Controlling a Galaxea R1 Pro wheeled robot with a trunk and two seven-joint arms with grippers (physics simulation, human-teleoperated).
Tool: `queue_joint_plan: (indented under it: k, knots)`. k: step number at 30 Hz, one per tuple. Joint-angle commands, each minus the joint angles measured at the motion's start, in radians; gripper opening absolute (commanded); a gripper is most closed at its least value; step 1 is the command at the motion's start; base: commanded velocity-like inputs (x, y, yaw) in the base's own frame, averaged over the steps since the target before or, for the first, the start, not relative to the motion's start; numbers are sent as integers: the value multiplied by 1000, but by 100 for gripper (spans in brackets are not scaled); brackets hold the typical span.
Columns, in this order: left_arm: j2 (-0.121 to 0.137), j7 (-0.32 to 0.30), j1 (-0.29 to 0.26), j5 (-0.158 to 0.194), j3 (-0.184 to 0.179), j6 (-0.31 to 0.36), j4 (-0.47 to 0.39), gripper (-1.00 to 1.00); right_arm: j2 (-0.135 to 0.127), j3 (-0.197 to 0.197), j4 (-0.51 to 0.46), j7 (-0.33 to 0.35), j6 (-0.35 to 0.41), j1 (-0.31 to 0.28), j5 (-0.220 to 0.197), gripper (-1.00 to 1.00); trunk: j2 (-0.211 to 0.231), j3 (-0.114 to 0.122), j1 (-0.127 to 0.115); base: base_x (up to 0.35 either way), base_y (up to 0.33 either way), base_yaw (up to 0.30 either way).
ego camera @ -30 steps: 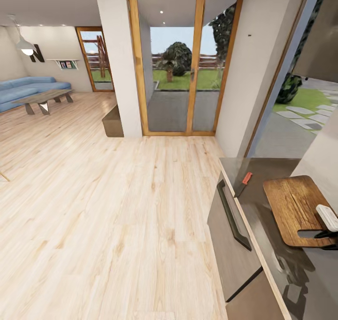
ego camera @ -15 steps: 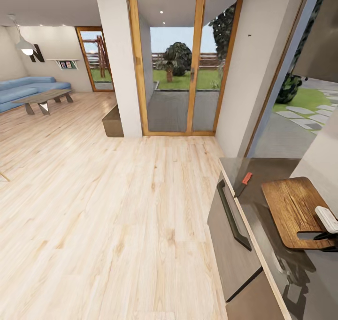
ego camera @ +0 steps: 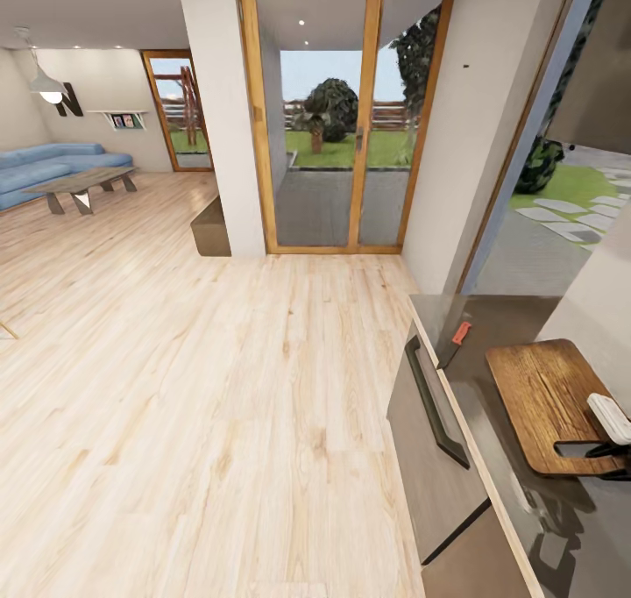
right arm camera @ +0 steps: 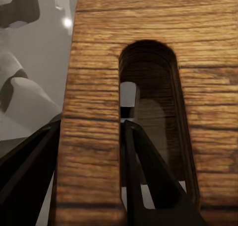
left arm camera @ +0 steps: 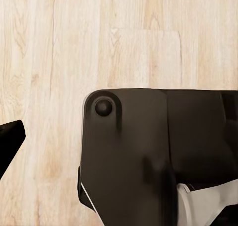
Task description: In the kitchen, take the Vidalia onion out of the sink, dice it on the chopping board with the paring knife, put the diced onion into the bowl on the countertop, then place both the paring knife and the chopping board into the sink.
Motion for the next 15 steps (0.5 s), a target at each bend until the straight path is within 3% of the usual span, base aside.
queue_joint_plan:
  k: [1, 15]
  knots:
    - [0, -1, 0, 1, -1, -1, -1, 100, 1, -9, 0, 4, -6, -1, 7, -100, -2, -2, 1, 0, 0, 0]
    - [0, -1, 0, 1, -1, -1, -1, 100, 1, -9, 2, 4, -7, -1, 8, -100, -2, -2, 1, 0, 0, 0]
